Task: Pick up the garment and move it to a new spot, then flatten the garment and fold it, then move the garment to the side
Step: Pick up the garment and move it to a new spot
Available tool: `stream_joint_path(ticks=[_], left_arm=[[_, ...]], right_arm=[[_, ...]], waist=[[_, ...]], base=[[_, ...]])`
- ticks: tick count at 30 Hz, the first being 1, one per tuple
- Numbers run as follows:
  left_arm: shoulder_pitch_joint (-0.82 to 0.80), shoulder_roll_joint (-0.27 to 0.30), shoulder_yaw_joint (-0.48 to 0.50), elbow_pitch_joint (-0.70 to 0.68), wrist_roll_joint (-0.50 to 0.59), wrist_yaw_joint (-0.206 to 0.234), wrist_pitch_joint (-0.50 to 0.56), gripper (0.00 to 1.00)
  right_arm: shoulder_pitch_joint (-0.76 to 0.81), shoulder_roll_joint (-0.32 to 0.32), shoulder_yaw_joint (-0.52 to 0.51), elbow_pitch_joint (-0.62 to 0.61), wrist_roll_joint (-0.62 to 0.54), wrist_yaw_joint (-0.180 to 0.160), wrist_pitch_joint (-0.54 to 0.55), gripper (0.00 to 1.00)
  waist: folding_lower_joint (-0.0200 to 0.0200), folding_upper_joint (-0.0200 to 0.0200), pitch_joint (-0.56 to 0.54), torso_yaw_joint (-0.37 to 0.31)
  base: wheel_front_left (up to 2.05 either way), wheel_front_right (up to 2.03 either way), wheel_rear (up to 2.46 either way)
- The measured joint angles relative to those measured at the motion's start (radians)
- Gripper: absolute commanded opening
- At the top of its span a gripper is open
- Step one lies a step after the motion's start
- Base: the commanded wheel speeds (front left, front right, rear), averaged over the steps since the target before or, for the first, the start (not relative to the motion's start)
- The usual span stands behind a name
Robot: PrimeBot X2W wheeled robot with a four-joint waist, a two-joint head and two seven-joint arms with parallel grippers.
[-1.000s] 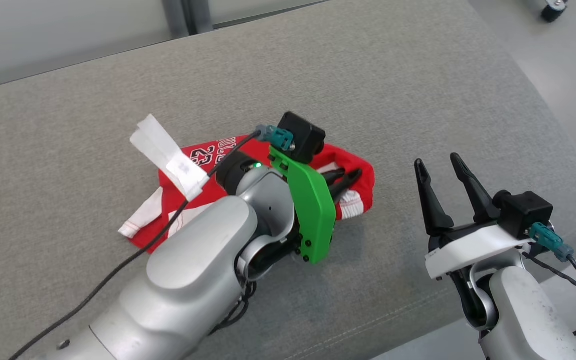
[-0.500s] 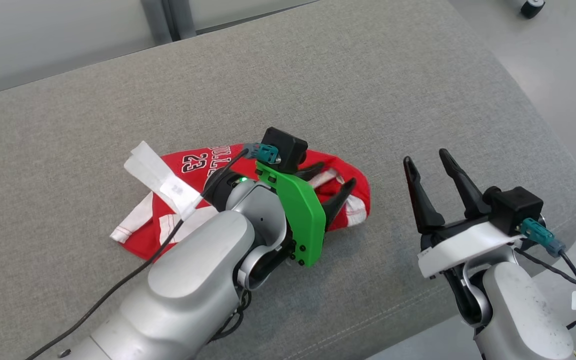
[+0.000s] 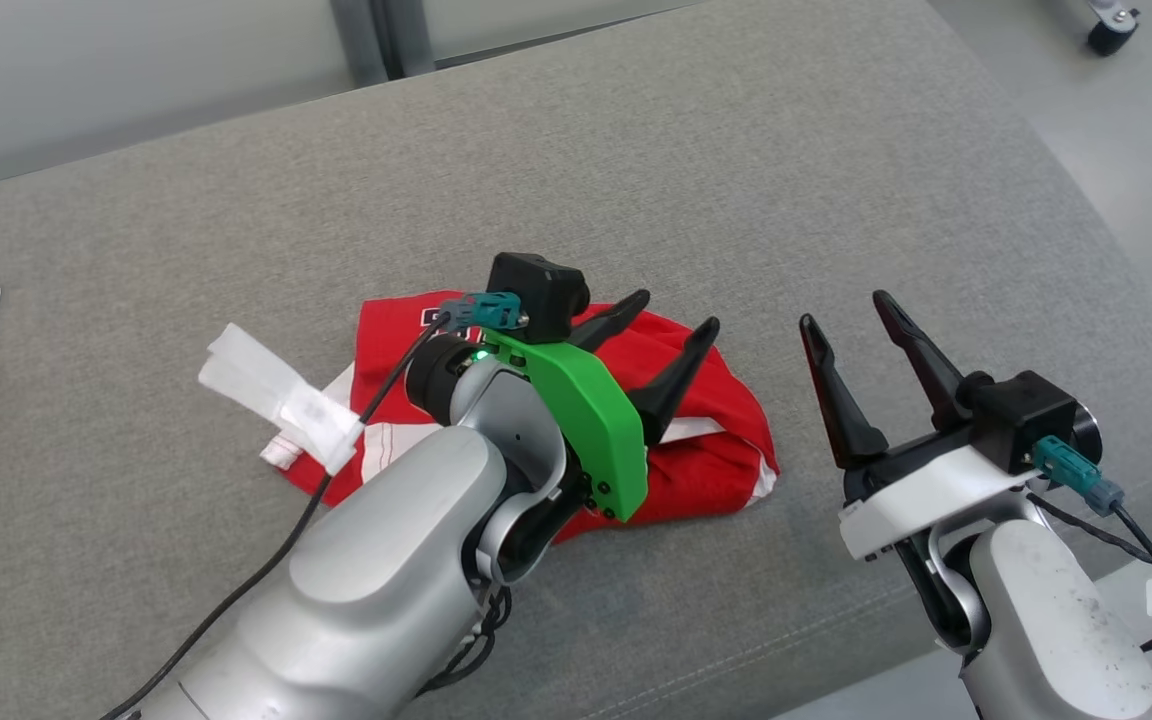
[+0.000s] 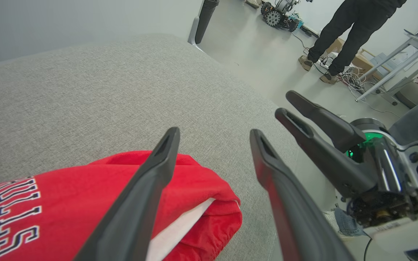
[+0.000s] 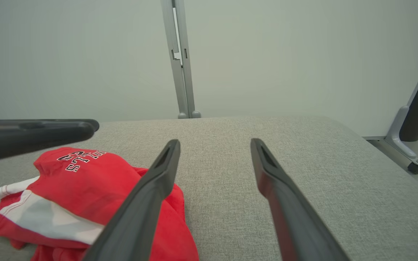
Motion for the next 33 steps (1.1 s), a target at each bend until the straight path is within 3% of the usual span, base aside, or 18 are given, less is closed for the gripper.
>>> stream_joint_path(ticks=[6,13,18,25,33], left_arm=[[0.007,0.009,0.066,0.009,0.045,0.026,-0.114,1.00],[0.103,0.110,0.135,0.041,0.083,0.044,-0.216,1.00],[0.160,0.136,0.166,0.042,0.092,0.052,-0.275,1.00],[0.232,0.185,0.164,0.048,0.156,0.056,-0.308,1.00],[0.306,0.196,0.170,0.037,0.161,0.056,-0.315,1.00]], right_arm=[[-0.012,-0.026,0.054,-0.015,-0.039,0.001,0.000,1.00],[-0.021,-0.053,0.135,0.006,-0.054,0.009,0.000,1.00],[-0.022,-0.072,0.214,0.054,-0.067,0.009,0.000,1.00],[-0.048,-0.116,0.314,0.121,-0.065,0.010,0.006,1.00],[-0.068,-0.151,0.329,0.187,-0.032,0.010,0.039,1.00]], waist=[[0.0000,0.0000,-0.012,0.060],[0.0000,0.0000,-0.038,0.147],[0.0000,0.0000,-0.061,0.213],[0.0000,0.0000,-0.094,0.309],[0.0000,0.0000,-0.124,0.423]], base=[[0.00,0.00,0.00],[0.00,0.00,0.00],[0.00,0.00,0.00],[0.00,0.00,0.00],[0.00,0.00,0.00]])
